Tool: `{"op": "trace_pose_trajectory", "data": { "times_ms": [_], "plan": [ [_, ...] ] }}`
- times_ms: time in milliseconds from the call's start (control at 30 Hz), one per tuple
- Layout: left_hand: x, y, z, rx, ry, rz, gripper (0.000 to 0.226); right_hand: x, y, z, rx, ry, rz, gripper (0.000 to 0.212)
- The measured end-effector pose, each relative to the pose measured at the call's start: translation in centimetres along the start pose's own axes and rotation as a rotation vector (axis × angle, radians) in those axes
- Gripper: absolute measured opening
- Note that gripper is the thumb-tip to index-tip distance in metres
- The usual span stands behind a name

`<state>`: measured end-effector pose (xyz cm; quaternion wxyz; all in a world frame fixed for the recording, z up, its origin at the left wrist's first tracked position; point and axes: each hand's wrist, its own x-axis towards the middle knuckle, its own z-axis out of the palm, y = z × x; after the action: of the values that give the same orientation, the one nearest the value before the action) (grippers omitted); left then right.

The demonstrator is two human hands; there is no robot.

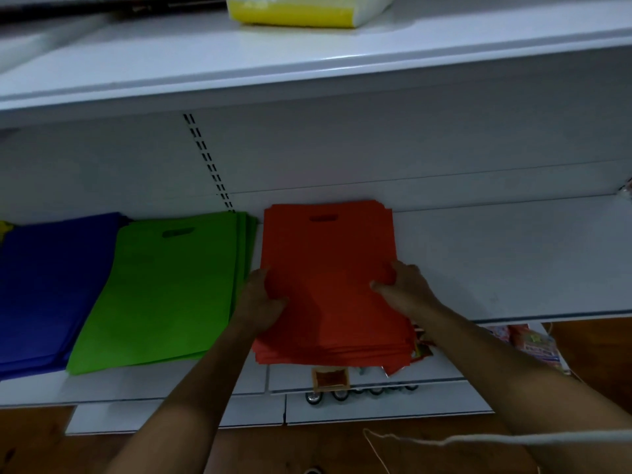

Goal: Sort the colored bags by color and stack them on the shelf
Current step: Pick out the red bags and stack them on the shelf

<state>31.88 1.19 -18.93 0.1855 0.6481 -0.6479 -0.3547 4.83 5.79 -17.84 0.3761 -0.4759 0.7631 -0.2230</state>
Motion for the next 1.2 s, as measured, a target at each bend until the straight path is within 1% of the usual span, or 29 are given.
{"op": "trace_pose_trajectory", "data": {
  "times_ms": [67, 167, 267, 333, 433, 467, 567, 667, 733, 800, 933, 1000, 1100, 1200],
  "plan": [
    [-0.1, -0.2, -0.2, -0.059, -0.001, -0.043, 0.068, 0.5, -0.3, -0.3, -0.031, 0.043, 0.018, 0.069],
    [-0.2, -0.2, 0.3, -0.026, -0.034, -0.044, 0.069, 1.2, -0.4, -0.1, -0.066, 0.021, 0.011, 0.065],
    [-0.2, 0.0, 0.4, -0.023, -0.021, -0.029, 0.073, 1.2, -0.5, 0.5, -0.077, 0.092, 0.037, 0.053],
    [-0.1, 0.1, 0.2, 0.052, -0.063, -0.002, 0.076, 1.3, -0.2, 0.6, -0.052, 0.079, 0.044, 0.056],
    [0.0, 0.1, 0.1, 0.015, -0.077, -0.022, 0.08, 1.9, -0.4, 0.4, -0.028, 0.068, 0.053, 0.061],
    [0.1, 0.0, 0.0, -0.006, -0.071, -0.027, 0.081, 2.0, -0.8, 0.2, -0.044, 0.05, 0.055, 0.061],
    [0.4, -0.2, 0.1, 0.063, -0.084, -0.019, 0.08, 2.6, -1.0, -0.1, -0.106, -0.008, 0.052, 0.068],
    [0.6, -0.3, 0.3, 0.081, -0.081, -0.017, 0.079, 2.5, -0.6, -0.3, -0.192, 0.025, 0.071, 0.067],
    [0.6, -0.3, 0.3, 0.15, -0.087, 0.019, 0.08, 2.3, -0.2, 0.0, -0.259, 0.016, 0.057, 0.073],
    [0.4, -0.4, 0.3, 0.172, -0.107, 0.029, 0.081, 1.9, -0.3, 0.3, -0.288, 0.02, 0.046, 0.081],
    [0.4, -1.1, -0.3, 0.051, -0.045, -0.005, 0.087, 0.8, -0.7, 0.6, -0.156, 0.061, 0.014, 0.091],
    [-0.1, -1.2, -0.4, 0.028, -0.037, -0.02, 0.086, -0.1, -0.2, 0.6, -0.15, 0.082, 0.003, 0.086],
    [-0.5, -1.5, 0.0, 0.069, -0.062, -0.033, 0.083, -1.2, 0.4, 1.0, -0.214, 0.118, 0.014, 0.075],
    [-0.5, -1.5, -0.2, 0.084, -0.054, -0.013, 0.078, -2.2, 0.2, 1.8, -0.235, 0.054, -0.011, 0.074]
  ]
}}
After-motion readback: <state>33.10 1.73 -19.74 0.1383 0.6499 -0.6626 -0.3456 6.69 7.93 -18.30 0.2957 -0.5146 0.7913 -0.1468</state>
